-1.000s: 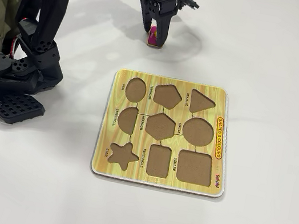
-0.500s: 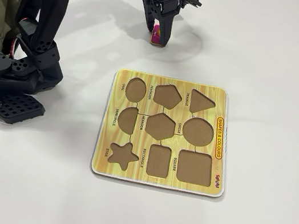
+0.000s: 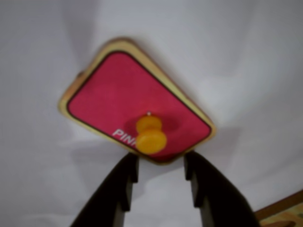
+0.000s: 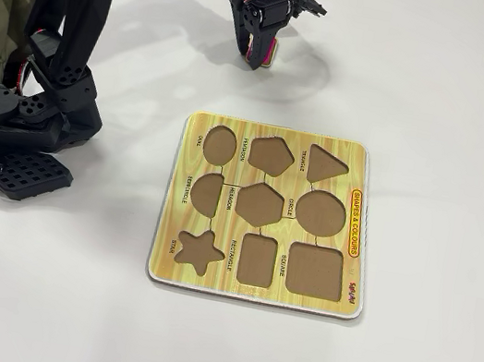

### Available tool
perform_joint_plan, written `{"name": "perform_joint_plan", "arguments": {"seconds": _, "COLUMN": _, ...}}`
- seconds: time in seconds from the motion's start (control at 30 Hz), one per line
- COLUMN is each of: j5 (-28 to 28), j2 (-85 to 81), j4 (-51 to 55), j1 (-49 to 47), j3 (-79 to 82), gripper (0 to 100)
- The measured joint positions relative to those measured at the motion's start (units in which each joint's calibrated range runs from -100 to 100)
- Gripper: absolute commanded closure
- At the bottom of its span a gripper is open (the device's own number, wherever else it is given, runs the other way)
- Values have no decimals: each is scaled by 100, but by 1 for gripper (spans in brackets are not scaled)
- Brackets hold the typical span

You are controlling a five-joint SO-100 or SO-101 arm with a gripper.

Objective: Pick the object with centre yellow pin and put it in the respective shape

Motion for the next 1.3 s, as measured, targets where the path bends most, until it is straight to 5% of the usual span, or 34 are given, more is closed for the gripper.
{"name": "perform_joint_plan", "arguments": {"seconds": 0.27, "j5": -36, "j2": -9, "j4": 0, "j1": 0, "j3": 0, "gripper": 78}}
{"name": "perform_joint_plan", "arguments": {"seconds": 1.3, "j5": -68, "j2": -361, "j4": 0, "j1": 0, "j3": 27, "gripper": 78}}
